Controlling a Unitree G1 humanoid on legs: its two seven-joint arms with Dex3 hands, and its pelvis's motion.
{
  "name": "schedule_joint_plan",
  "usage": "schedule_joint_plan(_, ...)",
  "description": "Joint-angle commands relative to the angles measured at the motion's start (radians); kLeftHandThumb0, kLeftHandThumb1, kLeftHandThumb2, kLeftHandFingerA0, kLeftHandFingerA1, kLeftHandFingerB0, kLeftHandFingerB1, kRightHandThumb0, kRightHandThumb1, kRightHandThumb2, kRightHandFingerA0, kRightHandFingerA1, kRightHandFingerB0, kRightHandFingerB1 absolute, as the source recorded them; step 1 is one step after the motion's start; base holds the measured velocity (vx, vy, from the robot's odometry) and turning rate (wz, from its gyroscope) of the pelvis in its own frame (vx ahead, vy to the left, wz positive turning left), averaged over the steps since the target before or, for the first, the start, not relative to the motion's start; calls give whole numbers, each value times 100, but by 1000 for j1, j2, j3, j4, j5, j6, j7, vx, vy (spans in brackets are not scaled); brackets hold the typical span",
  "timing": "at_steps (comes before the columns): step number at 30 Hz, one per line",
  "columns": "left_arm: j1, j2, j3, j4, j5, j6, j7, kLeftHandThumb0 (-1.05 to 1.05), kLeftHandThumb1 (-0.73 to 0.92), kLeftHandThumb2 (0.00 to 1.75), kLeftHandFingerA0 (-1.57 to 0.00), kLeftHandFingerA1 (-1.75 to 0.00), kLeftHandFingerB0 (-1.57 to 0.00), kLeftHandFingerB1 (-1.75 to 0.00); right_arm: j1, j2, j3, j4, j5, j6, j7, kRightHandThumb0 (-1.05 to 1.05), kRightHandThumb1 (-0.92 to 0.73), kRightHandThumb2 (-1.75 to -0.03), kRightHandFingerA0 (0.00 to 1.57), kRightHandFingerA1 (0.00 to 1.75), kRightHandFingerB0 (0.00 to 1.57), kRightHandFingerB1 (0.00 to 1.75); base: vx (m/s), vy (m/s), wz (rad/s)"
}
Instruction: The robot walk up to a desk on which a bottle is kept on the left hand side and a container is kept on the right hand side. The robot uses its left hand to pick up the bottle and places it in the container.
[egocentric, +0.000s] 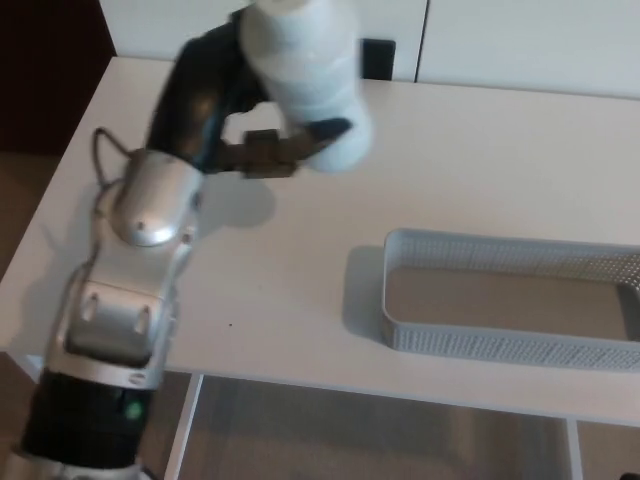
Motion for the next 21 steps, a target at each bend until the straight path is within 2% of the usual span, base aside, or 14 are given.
schedule_joint_plan(1, 10, -95, -120, -62, 1, 48, -8, -5, 71, 61, -117, -92, -97, -83, 25, 3, 13, -20, -19, -2, -22, -63, -47, -56, 70, 54, 80, 47, 0, 0, 0)
schedule_joint_plan(2, 12, -108, -150, -57, 17, 53, -5, -8, 73, 74, -108, -113, -88, -103, 29, 3, 15, -28, -17, -1, -23, -61, -49, -56, 70, 54, 78, 46, 0, 0, 0)
schedule_joint_plan(4, 14, -124, -184, -45, 32, 51, 2, -8, 73, 74, -108, -113, -88, -103, 31, 2, 15, -31, -15, -1, -22, -61, -49, -56, 70, 54, 78, 46, 0, 0, 0)
schedule_joint_plan(5, 16, -139, -208, -33, 38, 50, 5, -17, 65, 85, -111, -119, -94, -103, 27, 1, 14, -21, -13, -6, -19, -60, -48, -56, 71, 54, 78, 47, 0, 0, 0)
schedule_joint_plan(6, 22, -162, -244, -15, 44, 47, 10, -18, 64, 87, -111, -121, -96, -104, 26, 0, 14, -14, -13, -11, -17, -61, -48, -56, 71, 53, 77, 46, 0, 0, 0)
schedule_joint_plan(9, 35, -191, -297, 36, 51, 0, 13, -22, 62, 88, -108, -115, -98, -100, 31, -2, 20, -23, -25, -10, -29, -61, -49, -56, 71, 51, 77, 46, 0, 0, 0)
schedule_joint_plan(10, 37, -198, -321, 52, 58, -3, 13, -25, 62, 86, -113, -112, -98, -103, 35, -2, 22, -28, -27, -9, -32, -63, -49, -56, 69, 52, 77, 46, 0, 0, 0)
schedule_joint_plan(13, 38, -205, -344, 65, 66, -2, 12, -25, 62, 86, -113, -112, -98, -103, 40, -1, 24, -35, -28, -7, -35, -63, -49, -56, 69, 52, 77, 46, 0, 0, 0)
schedule_joint_plan(15, 44, -220, -381, 104, 74, -8, 9, -26, 61, 90, -117, -115, -99, -106, 29, -5, 21, -17, -26, -17, -30, -62, -47, -56, 72, 52, 78, 46, 0, 0, 0)
schedule_joint_plan(16, 52, -217, -393, 129, 80, -36, 11, -25, 51, 102, -117, -111, -100, -103, 28, -3, 20, -19, -19, -19, -25, -61, -48, -56, 71, 53, 78, 46, 0, 0, 0)
schedule_joint_plan(21, 60, -209, -401, 153, 87, -54, 14, -25, 51, 102, -116, -112, -101, -104, 25, -3, 18, -14, -16, -20, -22, -62, -47, -56, 71, 53, 78, 46, 0, 0, 0)
